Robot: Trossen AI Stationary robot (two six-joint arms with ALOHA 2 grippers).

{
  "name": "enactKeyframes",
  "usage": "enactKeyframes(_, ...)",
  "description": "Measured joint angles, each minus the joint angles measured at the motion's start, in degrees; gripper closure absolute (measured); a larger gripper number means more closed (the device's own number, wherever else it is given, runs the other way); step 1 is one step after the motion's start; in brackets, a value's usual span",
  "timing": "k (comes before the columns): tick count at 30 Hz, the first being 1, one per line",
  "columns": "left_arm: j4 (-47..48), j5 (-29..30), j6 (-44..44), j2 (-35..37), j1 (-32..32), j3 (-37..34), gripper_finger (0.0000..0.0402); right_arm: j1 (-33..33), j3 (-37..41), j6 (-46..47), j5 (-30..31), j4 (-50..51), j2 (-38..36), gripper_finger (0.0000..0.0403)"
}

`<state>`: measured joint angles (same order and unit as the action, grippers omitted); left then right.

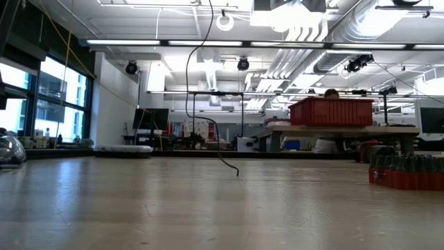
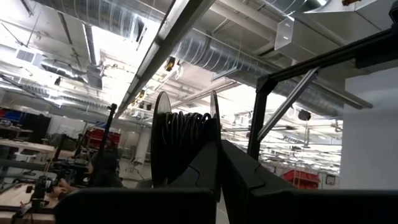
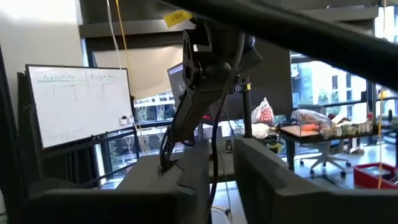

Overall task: Coil cords
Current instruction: Coil the black wire into the spool

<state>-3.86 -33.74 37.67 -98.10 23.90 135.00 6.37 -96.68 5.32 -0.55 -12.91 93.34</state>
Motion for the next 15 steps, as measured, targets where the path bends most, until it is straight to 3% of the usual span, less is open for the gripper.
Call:
enactKeyframes(4, 0.0, 0.0, -0.3, 0.0, 0.0, 0.0, 0.0401, 0.0, 0.0, -1.0, -0.1, -0.9, 0.0, 0.0391)
enactKeyframes(10, 1.5, 0.6, 0.1, 0.6, 1.1, -0.1, 0.0401, -0.7, 0.0, 2.0, -1.5, 3.7, -1.4, 0.0401)
enactKeyframes(15, 13.6, 4.9, -1.7, 4.4, 4.0, -0.1, 0.0401, -2.1, -0.1, -0.2, -1.5, 11.2, -5.2, 0.0402)
